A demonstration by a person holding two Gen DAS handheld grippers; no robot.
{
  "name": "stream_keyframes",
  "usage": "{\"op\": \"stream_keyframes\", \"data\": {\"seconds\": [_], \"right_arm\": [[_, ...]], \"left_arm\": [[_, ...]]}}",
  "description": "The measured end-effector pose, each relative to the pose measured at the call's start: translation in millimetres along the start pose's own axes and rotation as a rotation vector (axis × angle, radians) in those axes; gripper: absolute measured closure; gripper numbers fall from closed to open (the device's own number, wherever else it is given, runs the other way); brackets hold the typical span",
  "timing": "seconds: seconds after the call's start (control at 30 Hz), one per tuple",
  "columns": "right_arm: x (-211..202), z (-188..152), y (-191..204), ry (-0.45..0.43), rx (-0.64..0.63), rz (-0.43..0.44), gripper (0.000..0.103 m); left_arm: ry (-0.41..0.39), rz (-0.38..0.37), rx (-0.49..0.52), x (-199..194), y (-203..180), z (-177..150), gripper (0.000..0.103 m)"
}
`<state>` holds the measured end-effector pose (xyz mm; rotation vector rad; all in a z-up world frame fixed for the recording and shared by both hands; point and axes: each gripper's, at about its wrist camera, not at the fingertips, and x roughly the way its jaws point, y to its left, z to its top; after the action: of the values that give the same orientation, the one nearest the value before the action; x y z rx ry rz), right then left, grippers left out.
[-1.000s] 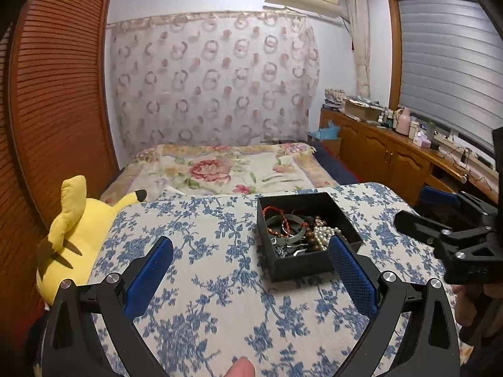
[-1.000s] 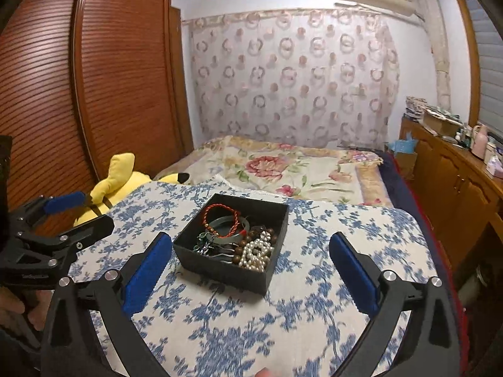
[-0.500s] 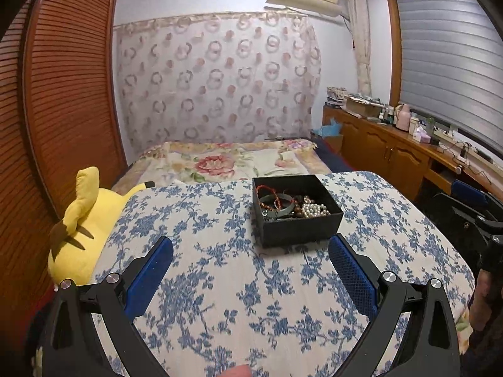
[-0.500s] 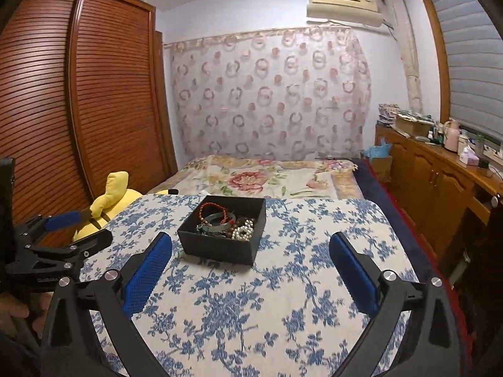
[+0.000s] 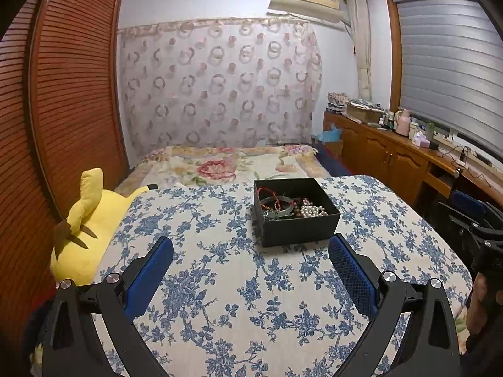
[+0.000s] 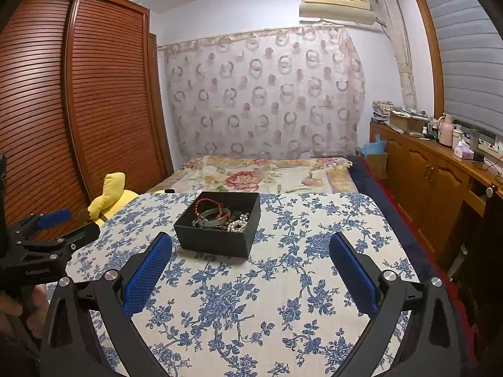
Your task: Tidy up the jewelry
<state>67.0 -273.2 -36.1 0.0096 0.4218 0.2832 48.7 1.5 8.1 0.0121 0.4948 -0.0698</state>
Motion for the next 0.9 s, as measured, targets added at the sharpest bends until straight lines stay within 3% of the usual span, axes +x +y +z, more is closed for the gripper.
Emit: {"op": "stream_keyframes", "data": {"seconds": [0.9], "right_arm": [[2.4, -4.5, -7.4, 0.007, 0.009, -0.013, 0.002]], "left_arm": [[-0.019, 0.004, -0.006, -9.2, -3.1, -0.6, 0.008]]}}
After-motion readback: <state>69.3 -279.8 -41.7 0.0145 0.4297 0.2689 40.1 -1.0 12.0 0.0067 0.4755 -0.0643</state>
